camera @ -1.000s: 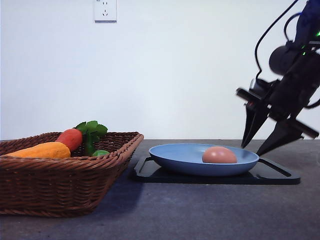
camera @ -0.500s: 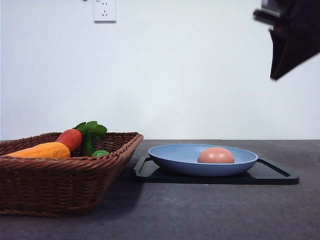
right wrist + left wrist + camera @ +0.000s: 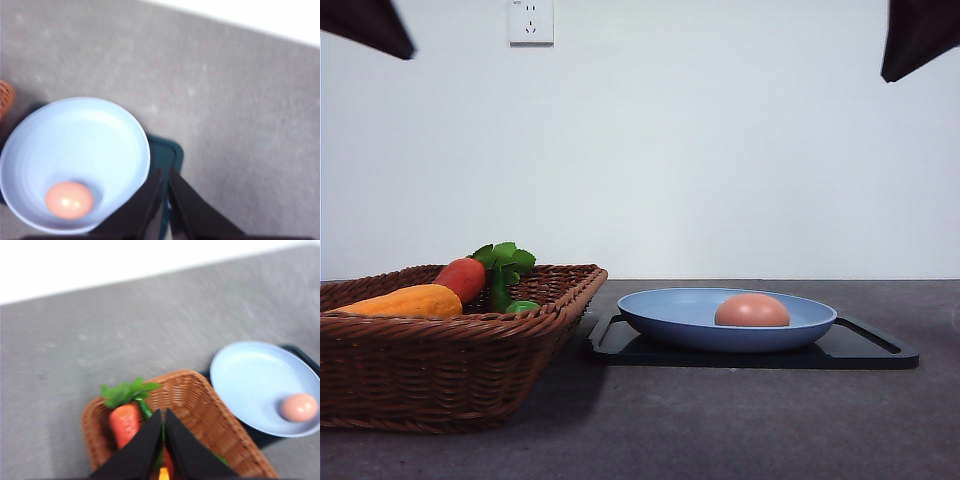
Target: Transfer egg from basket to plate and serve
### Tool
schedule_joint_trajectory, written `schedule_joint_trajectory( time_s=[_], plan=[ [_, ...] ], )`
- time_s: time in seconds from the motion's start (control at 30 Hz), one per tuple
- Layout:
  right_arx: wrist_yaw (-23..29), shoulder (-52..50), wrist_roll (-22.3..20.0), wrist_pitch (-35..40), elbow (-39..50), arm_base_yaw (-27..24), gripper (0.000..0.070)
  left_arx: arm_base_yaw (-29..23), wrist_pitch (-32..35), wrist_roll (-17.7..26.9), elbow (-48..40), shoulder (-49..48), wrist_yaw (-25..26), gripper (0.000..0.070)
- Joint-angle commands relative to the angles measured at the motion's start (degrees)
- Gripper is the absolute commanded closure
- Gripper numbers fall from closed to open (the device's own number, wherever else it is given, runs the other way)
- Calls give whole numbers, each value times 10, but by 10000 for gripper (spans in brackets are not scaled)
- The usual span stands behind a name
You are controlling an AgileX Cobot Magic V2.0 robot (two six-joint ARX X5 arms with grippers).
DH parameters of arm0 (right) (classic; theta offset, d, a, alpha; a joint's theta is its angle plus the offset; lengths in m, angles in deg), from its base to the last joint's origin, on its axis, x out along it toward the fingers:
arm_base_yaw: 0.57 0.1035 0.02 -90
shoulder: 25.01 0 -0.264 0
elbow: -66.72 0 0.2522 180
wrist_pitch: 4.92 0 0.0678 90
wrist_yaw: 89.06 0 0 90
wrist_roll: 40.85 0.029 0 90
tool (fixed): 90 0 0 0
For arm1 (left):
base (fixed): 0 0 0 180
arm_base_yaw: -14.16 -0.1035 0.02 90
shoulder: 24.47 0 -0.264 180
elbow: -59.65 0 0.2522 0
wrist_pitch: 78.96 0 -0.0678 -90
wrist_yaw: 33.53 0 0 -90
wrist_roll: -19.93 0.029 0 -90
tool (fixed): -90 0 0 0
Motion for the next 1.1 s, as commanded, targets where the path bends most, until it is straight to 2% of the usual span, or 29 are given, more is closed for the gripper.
schedule_joint_trajectory(
  time_s=[0.0, 0.13, 0.23, 0.33, 0.83, 0.87, 0.97, 1.07],
  plan=[
    [12, -30, -4, 46, 49, 10, 700, 2, 17, -26, -33, -42, -3, 700],
    [17, -110, -4, 146, 162, 19, 700, 2, 22, -59, -105, -145, -5, 700],
    [18, -146, 11, 186, 216, 18, 700, 2, -15, -66, -121, -193, -5, 700],
    [18, -161, 31, 183, 228, 18, 700, 2, -36, -66, -120, -213, -5, 700],
    [17, -166, 30, 193, 226, 18, 700, 3, -37, -66, -122, -219, -5, 700],
    [17, -166, 30, 194, 226, 18, 700, 2, -46, -63, -122, -230, -5, 700],
    [17, -166, 30, 194, 226, 18, 700, -25, -75, 21, -124, -282, -12, 700],
    [18, -166, 30, 195, 226, 18, 700, -80, -61, 42, -142, -340, -12, 700]
  ],
)
